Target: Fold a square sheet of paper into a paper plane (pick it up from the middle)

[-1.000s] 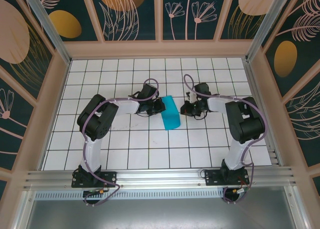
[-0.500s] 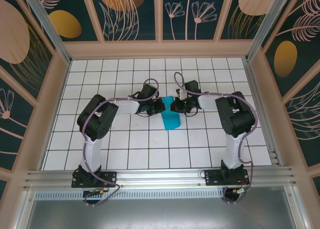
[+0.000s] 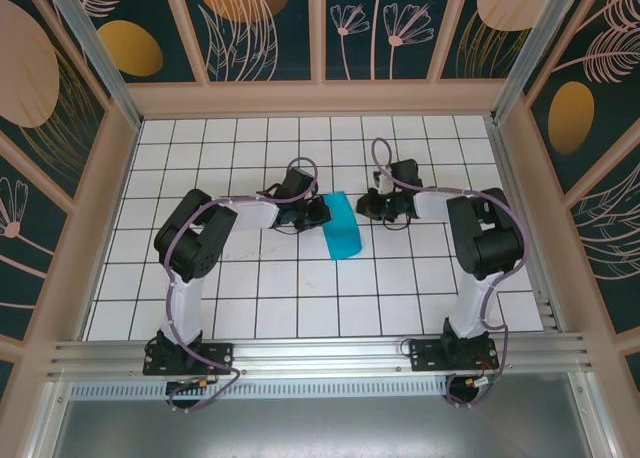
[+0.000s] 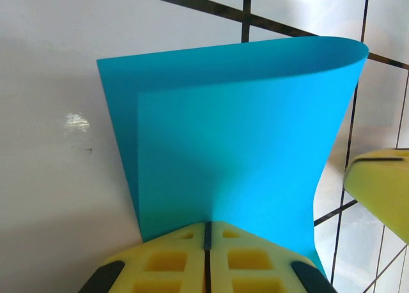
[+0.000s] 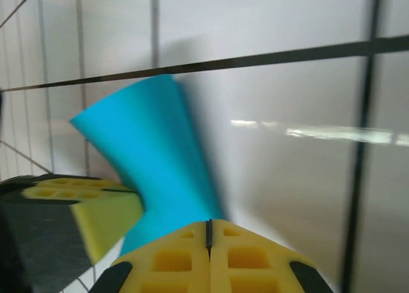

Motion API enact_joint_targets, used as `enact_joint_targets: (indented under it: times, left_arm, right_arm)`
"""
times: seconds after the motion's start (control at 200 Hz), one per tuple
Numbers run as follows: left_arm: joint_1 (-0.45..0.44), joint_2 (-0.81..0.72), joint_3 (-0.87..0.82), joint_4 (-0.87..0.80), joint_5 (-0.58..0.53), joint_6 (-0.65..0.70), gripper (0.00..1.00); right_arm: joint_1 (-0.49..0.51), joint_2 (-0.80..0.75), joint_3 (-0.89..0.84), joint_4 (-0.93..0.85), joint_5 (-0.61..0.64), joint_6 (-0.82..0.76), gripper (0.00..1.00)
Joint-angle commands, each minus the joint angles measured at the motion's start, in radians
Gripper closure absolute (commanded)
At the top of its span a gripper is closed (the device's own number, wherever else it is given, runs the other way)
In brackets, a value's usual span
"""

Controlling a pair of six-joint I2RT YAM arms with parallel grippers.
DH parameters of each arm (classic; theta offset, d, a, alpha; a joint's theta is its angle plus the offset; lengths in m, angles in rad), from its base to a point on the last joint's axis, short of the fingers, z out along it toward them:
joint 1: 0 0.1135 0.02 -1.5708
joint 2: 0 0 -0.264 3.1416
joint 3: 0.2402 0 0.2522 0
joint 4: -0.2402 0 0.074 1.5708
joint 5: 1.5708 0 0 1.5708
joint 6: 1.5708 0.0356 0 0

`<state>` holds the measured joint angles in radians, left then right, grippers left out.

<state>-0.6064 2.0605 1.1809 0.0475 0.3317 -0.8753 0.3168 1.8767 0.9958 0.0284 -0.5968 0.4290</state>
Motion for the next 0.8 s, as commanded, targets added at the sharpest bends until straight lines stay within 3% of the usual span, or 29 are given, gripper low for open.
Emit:
enact_joint_targets:
  times: [0.0, 0.24, 0.44, 0.626, 0.796]
  left_arm:
    - [0.002, 0.127, -0.073, -0.197, -0.148, 0.024, 0.91]
    - [0.002, 0.132, -0.070, -0.202, -0.146, 0.025, 0.91]
    - [0.001, 0.132, -0.076, -0.205, -0.148, 0.028, 0.91]
    - [0.001, 0.130, -0.086, -0.203, -0.146, 0.032, 0.91]
    - [0.000, 0.130, -0.087, -0.199, -0.144, 0.033, 0.91]
  right_arm:
    - [0.042, -0.006, 0.058, 0.043, -0.025, 0.000, 1.00]
    - [0.058, 0.129, 0.146, 0.008, -0.040, -0.007, 1.00]
    - [0.030, 0.168, 0.165, 0.002, 0.021, 0.013, 1.00]
    - [-0.008, 0.158, 0.163, 0.022, 0.105, 0.081, 1.00]
    - [-0.005, 0.099, 0.137, 0.133, 0.063, 0.109, 1.00]
